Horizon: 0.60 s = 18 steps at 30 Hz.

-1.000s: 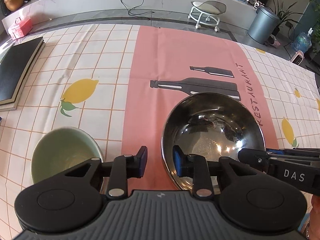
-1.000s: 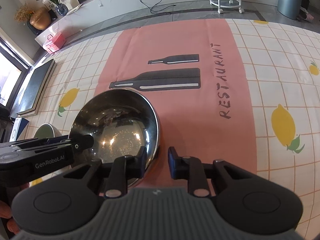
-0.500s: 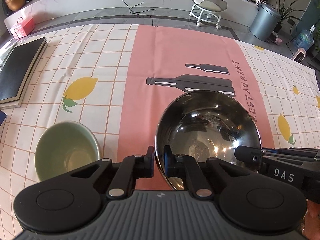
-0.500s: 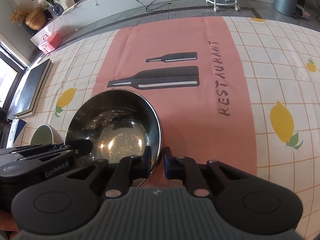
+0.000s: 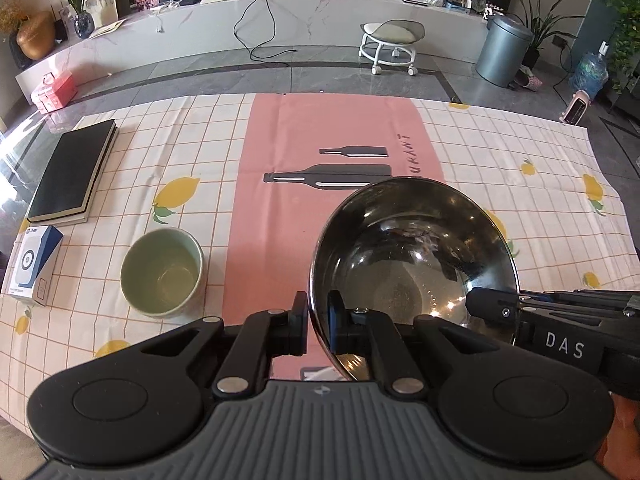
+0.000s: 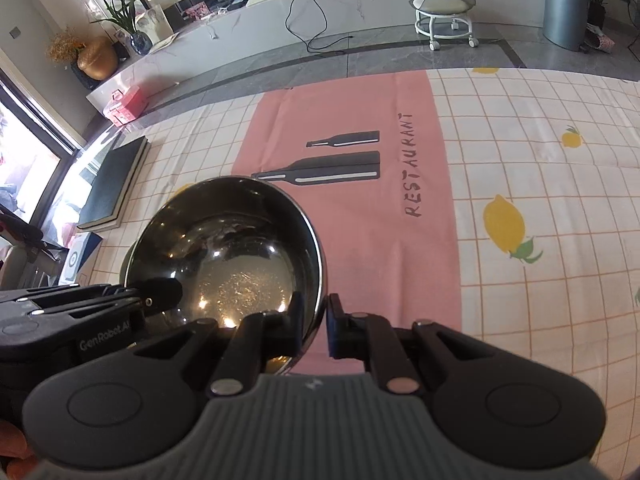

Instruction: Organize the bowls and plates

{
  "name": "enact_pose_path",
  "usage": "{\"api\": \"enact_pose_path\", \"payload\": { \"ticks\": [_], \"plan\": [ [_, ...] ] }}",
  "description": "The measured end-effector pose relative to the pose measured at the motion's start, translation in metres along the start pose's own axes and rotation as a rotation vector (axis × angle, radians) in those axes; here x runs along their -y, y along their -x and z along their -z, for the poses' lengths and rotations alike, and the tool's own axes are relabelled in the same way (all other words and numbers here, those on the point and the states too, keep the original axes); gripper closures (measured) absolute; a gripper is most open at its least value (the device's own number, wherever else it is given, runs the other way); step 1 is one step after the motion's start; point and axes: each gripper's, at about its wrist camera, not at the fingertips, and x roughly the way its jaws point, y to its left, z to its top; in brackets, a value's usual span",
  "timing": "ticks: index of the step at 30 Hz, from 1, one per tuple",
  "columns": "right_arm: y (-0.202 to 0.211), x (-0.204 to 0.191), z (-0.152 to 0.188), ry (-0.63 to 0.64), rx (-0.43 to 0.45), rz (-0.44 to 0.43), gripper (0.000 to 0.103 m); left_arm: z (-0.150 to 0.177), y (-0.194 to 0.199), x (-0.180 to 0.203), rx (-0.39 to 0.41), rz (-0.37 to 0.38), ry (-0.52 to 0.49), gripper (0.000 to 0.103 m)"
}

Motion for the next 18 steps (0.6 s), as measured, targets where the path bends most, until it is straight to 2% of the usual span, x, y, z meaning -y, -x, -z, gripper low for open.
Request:
{"api": "enact_pose_path", "payload": {
  "ticks": [5, 10, 14, 18],
  "plan": [
    [0.05, 0.014, 0.027, -0.007, 0.023, -0.012, 0.094, 0.023, 0.035, 0.026, 0.013, 0.013, -0.007, 0.093],
    [0.09, 0.027, 0.058, -0.005, 0.031, -0.006, 0.094, 0.049, 0.056, 0.046, -0.007, 0.04, 0.007, 0.092],
    [0.115, 0.038, 0.087, 0.001, 0.039, 0.009, 0.094, 0.076, 0.066, 0.066, -0.021, 0.042, -0.003, 0.092],
    [0.129, 0.052, 0.111, -0.005, 0.037, 0.029, 0.095, 0.096, 0.064, 0.08, -0.053, 0.077, 0.002, 0.092]
  ]
}}
